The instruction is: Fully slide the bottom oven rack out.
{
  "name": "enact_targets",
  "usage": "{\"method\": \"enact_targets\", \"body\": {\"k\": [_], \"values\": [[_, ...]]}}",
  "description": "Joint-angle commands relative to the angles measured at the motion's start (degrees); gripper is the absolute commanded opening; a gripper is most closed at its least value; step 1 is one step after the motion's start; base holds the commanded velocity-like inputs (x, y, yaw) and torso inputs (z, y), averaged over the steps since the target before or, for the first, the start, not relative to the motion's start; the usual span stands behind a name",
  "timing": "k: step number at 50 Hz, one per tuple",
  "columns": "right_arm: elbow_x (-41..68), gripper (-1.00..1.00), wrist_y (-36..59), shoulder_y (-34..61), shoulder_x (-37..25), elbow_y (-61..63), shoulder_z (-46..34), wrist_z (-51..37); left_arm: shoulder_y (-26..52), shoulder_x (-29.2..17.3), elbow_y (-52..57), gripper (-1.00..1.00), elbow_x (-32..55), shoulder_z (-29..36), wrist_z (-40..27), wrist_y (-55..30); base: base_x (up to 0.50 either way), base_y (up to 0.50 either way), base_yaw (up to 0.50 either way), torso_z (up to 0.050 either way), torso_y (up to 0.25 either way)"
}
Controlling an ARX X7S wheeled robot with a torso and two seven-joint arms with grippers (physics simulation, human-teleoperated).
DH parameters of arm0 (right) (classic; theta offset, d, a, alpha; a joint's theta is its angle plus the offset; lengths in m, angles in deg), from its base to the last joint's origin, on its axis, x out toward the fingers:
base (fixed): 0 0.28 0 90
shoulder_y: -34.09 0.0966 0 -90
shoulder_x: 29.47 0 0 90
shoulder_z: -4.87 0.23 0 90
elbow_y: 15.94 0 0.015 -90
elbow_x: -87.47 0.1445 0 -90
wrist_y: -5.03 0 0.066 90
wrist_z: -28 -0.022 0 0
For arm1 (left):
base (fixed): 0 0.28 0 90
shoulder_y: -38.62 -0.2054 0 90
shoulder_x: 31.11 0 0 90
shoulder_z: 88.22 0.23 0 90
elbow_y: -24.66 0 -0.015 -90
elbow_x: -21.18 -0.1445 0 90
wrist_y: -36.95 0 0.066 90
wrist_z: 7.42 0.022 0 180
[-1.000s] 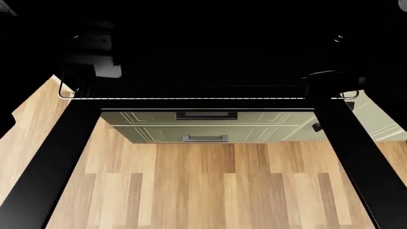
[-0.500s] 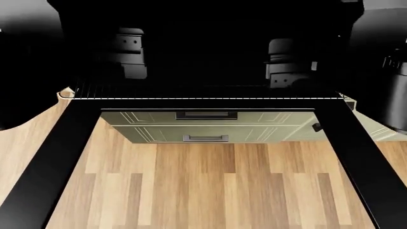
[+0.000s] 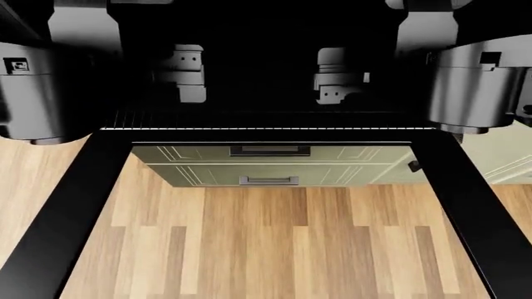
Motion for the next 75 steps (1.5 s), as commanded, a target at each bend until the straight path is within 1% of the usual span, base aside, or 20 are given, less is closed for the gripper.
{"method": "enact_targets", "body": {"k": [1, 18, 25, 45, 64, 69, 75], "values": [[-5.6, 1.0, 0.22, 0.86, 2.59, -5.85, -2.4, 5.53, -0.32, 1.97, -4.15, 1.0, -4.29, 1.6, 3.03, 0.24, 0.0, 0.0, 0.0, 0.0, 0.0], [-10.93, 1.0, -0.46, 0.23, 3.13, -9.78, -4.97, 10.07, -2.03, 3.71, -6.34, 1.0, -9.08, 3.43, 7.48, 0.99, 0.0, 0.0, 0.0, 0.0, 0.0], [-13.38, 1.0, -1.73, -0.85, 3.3, -11.1, -5.83, 12.3, -2.75, 5.44, -7.95, 1.0, -12.23, 5.02, 9.19, 1.52, 0.0, 0.0, 0.0, 0.0, 0.0], [-19.32, 1.0, -3.88, -2.74, 4.51, -15.66, -9.19, 17.85, -5.37, 7.04, -10.34, 1.0, -15.6, 7.34, 12.05, 2.6, 0.0, 0.0, 0.0, 0.0, 0.0], [-19.19, 1.0, -4.67, -8.39, 3.32, -13.5, -10.29, 17.38, -10.32, 4.49, -7.97, 1.0, -15.89, 8.02, 12.15, 3.84, 0.0, 0.0, 0.0, 0.0, -0.004], [-16.78, 1.0, -3.86, -10.28, 2.37, -11.6, -9.8, 15.41, -10.91, 3.85, -6.32, 1.0, -14.73, 8.06, 10.79, 3.41, 0.0, 0.0, 0.0, 0.0, -0.011], [-12.56, 1.0, -3.7, -15.52, -0.54, -6.39, -8.74, 11.3, -12.38, 1.27, -3.67, 1.0, -12.19, 7.35, 8.61, 3.32, 0.0, 0.0, 0.0, 0.0, -0.009]]}}
